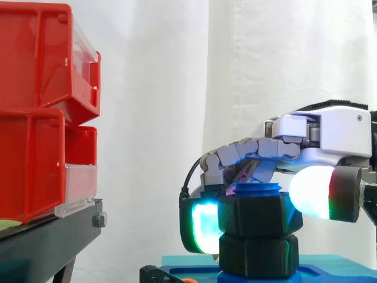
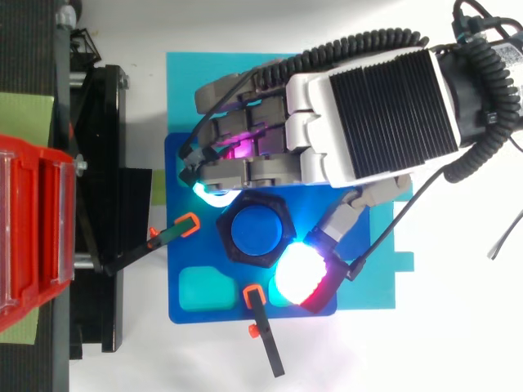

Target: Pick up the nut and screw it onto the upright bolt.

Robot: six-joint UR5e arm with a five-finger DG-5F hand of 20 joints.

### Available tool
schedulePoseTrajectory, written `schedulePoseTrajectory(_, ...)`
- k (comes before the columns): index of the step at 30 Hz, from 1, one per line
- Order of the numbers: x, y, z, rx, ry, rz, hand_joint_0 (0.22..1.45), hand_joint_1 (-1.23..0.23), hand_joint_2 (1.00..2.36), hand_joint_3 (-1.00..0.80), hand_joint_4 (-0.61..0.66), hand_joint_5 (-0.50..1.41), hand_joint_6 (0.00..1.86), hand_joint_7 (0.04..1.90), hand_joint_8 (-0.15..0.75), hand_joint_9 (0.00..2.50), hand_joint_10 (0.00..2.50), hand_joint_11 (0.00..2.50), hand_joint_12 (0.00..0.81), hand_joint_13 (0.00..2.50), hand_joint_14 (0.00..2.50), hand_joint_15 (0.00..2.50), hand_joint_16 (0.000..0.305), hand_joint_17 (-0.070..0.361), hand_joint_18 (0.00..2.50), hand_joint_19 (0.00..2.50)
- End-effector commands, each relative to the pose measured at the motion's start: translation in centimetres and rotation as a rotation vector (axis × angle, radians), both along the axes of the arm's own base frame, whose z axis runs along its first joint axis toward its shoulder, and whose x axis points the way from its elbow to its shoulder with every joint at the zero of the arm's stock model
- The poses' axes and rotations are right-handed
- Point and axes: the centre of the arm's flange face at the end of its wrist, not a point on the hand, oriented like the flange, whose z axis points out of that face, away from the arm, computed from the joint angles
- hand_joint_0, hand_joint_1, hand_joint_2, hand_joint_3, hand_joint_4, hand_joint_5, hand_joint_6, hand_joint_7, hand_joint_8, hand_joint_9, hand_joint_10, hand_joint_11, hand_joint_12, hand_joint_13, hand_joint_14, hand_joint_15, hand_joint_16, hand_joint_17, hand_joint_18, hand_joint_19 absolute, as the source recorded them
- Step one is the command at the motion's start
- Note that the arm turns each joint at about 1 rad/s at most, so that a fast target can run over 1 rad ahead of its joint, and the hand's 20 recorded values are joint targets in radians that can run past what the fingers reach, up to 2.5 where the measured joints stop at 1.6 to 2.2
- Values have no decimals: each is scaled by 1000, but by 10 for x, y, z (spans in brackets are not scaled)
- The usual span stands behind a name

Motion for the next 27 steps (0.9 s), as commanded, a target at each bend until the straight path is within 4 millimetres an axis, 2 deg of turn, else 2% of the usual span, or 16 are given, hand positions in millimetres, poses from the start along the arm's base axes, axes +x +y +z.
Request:
schedulePoseTrajectory(1,-1,-4,1,0,-1,-6,442,-186,1000,-500,106,51,503,1463,233,1104,0,0,177,896,0,0,33,74,605,187)
schedulePoseTrajectory(10,-2,-10,2,-2,-7,0,427,-187,1000,-500,81,60,503,1468,242,1141,0,0,182,921,0,0,35,78,640,194)
schedulePoseTrajectory(17,-2,-13,1,-3,-8,-5,397,-203,1000,-500,112,54,503,1448,247,1162,0,0,189,933,0,0,39,87,662,185)
schedulePoseTrajectory(23,-2,-14,2,-4,-11,1,396,-205,1000,-500,214,21,505,1273,235,1171,0,0,193,924,0,0,39,88,656,191)
schedulePoseTrajectory(27,-2,-13,3,-5,-8,6,401,-207,1000,-500,144,46,505,1336,239,1213,0,0,184,930,0,0,38,86,661,177)
